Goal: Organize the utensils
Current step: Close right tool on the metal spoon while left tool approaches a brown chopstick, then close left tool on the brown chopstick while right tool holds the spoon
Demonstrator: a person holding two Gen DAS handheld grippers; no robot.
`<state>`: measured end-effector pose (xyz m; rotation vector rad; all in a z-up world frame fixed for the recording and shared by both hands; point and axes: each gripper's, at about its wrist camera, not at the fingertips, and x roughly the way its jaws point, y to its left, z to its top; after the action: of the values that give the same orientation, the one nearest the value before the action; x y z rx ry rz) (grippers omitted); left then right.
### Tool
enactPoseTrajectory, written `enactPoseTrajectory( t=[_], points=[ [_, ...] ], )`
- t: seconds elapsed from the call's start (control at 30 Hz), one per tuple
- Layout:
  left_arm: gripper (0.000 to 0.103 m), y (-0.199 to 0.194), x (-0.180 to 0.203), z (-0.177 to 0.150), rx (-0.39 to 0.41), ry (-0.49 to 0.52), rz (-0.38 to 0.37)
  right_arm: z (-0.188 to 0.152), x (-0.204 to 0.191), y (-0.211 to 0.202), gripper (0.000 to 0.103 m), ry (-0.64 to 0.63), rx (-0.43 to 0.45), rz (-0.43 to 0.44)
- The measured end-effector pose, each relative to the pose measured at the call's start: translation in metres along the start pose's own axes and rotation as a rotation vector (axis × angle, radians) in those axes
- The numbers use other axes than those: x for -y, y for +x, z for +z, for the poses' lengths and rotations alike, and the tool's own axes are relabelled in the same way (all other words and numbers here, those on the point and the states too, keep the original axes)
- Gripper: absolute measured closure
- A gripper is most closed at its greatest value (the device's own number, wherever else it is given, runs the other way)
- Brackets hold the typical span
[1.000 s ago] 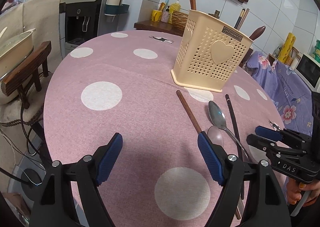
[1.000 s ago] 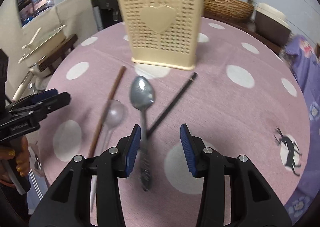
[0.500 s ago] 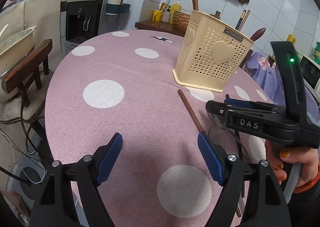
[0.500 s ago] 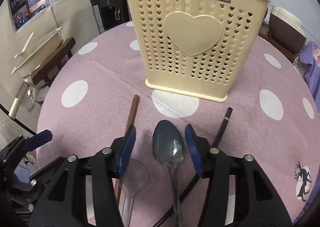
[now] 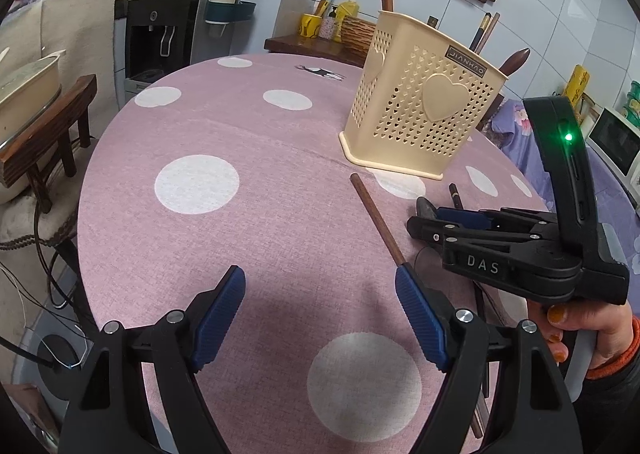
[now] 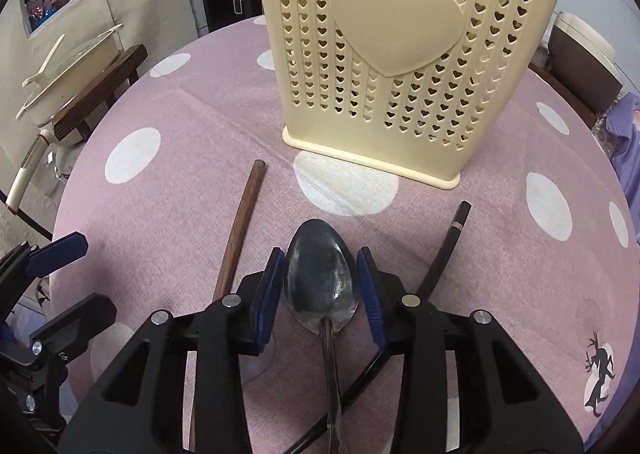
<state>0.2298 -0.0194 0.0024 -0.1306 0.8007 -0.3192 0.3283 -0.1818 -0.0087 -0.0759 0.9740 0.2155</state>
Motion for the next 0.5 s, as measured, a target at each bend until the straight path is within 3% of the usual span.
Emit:
enactPoseTrajectory(
  t=[0.13,0.27,0.37,0.5],
  points=[
    [0.028,0.006,0.006,0.008,-0.005,0.018,-0.009,-0.003,0.012,-0.014,0.065,0.040,0.051,0.019],
    [0.043,0.017,0.015,0.023,-0.028,0.023,-0.031,-0.004,0.021,-0.036,0.065,0.075,0.110,0.016],
    [0.048,0.027,0.027,0.038,-0.049,0.032,-0.063,-0.006,0.027,-0.053,0.065,0.097,0.154,0.002],
    [0.055,0.047,0.050,0.049,-0.081,0.092,-0.031,-0.010,0.039,-0.074,0.065,0.147,0.204,-0.017]
  ],
)
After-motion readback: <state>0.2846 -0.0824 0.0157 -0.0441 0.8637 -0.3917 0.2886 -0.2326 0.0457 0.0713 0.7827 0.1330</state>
